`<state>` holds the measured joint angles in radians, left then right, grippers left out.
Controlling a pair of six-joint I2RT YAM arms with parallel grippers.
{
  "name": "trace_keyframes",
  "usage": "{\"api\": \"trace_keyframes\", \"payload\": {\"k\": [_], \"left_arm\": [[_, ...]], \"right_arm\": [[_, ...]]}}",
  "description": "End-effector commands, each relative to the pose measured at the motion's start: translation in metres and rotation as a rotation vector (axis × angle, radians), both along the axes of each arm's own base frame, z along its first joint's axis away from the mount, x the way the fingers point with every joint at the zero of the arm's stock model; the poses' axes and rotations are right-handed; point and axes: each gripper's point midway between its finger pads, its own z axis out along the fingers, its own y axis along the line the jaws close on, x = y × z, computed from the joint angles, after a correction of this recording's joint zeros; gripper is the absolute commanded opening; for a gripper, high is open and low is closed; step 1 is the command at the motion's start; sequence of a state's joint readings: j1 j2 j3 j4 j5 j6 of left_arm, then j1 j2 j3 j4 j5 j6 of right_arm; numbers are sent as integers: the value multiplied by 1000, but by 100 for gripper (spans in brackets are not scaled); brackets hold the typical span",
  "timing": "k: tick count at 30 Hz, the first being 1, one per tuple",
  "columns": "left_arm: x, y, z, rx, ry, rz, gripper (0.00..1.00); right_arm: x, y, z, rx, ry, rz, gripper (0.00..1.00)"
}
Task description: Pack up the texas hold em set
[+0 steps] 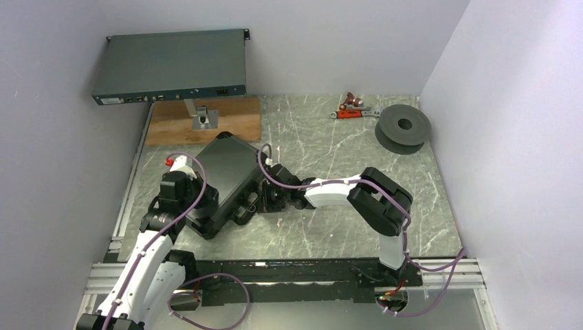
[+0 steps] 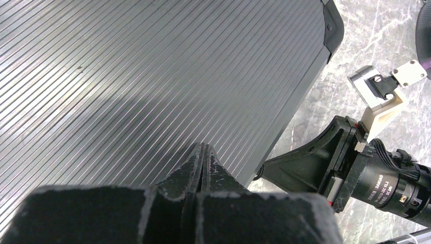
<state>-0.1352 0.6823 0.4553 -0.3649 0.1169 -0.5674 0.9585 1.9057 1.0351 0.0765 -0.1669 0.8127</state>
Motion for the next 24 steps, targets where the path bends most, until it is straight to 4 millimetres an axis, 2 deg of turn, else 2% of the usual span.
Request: {"api": "trace_keyframes", "payload": {"k": [1,8,13,18,20,24], "left_arm": [[-15,3,-22,19,92,7,0],[-15,3,-22,19,87,7,0],[-15,3,-21,21,88,9,0],[-15,3,-21,20,88,10,0],[-15,3,-21,20,87,8,0],[-15,3,-21,19,86,11,0]], "right_arm": [[13,26,35,104,-51,17,0],[12,39,54,139,-72,41,0],[18,57,64,184,-76,60,0],[29,71,85,222,-130,66,0],[30,72,84,220,-130,68,0],[24,70,68,212,-93,70,0]]}}
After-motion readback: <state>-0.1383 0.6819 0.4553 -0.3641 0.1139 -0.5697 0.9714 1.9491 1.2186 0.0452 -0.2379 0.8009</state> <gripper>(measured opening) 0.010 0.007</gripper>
